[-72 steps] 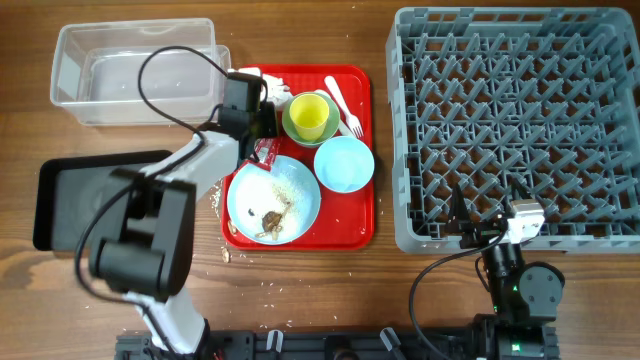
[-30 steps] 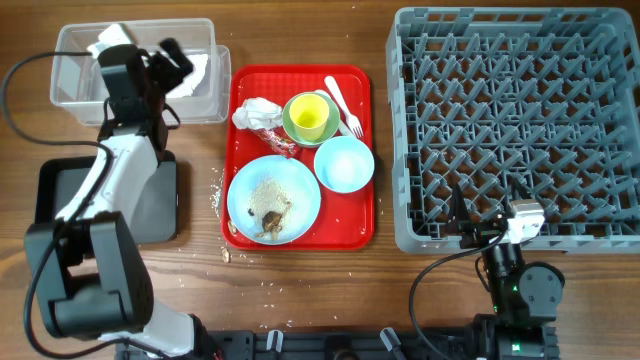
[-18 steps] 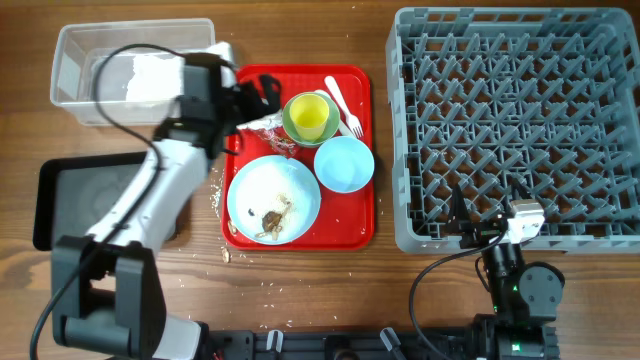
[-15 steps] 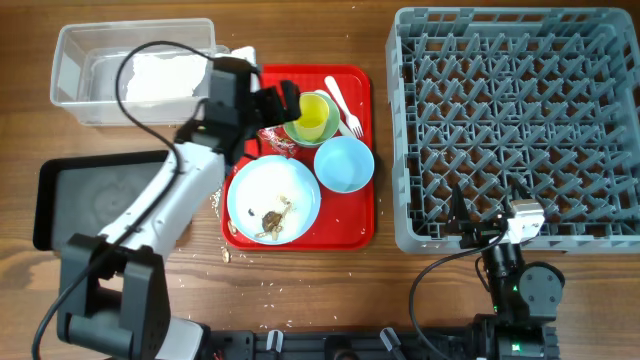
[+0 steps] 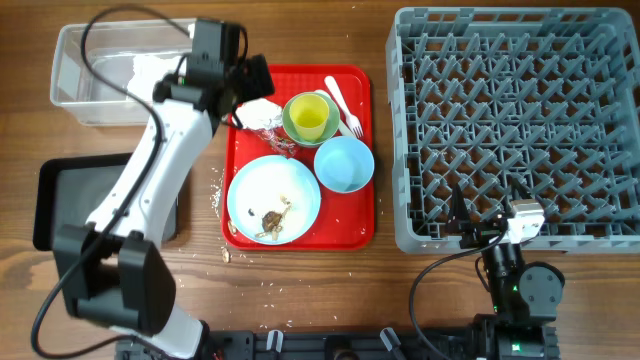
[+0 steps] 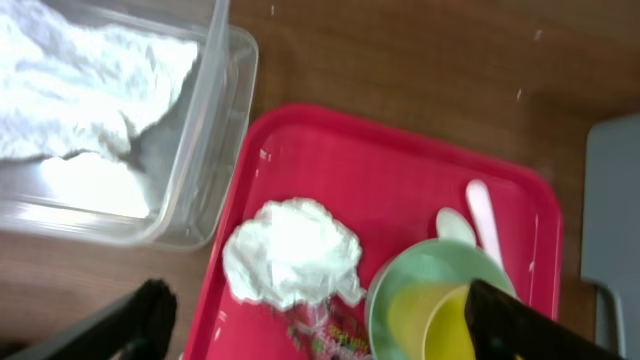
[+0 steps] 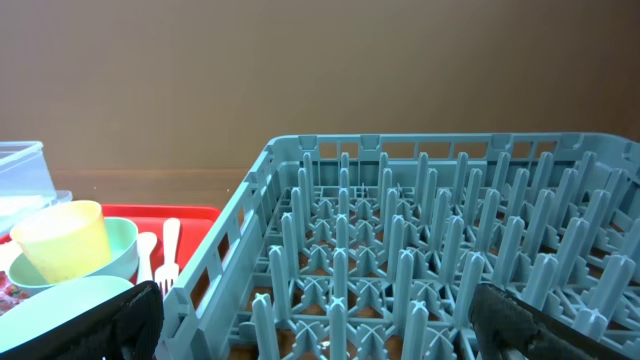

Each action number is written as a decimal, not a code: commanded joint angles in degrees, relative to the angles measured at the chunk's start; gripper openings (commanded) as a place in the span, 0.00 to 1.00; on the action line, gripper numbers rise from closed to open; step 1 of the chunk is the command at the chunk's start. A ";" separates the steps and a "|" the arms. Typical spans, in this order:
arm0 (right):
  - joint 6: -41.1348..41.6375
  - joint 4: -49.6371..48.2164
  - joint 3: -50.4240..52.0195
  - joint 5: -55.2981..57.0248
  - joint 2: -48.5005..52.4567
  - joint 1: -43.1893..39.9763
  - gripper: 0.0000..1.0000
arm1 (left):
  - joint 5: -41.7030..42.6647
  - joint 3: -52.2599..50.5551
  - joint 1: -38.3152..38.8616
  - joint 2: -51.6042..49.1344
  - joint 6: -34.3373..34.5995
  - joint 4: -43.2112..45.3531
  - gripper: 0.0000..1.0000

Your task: Sort waste into correct bins and load items into the dishwasher rack

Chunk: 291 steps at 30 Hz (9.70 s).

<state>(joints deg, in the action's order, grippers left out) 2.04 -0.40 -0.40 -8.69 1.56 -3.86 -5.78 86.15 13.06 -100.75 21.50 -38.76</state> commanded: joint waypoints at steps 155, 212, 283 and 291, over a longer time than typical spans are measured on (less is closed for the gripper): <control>-0.52 -0.15 0.09 0.55 -0.11 -0.24 1.00 | -13.66 -15.54 -21.11 1.07 34.16 37.16 0.11; 71.87 -28.94 -7.76 -19.65 1.81 -0.24 1.00 | 2.93 -15.54 -28.46 43.63 29.49 -32.87 1.00; 33.83 49.79 -86.66 12.90 98.23 40.65 0.04 | 2.93 -15.54 -28.46 43.63 29.49 -32.87 1.00; 18.78 51.45 -86.64 -0.39 84.28 16.33 0.04 | 2.93 -15.54 -28.46 43.63 29.51 -32.87 1.00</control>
<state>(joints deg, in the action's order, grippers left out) 28.21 50.39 -86.72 -0.54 88.44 20.78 -2.07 70.65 -15.16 -57.12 51.68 -71.81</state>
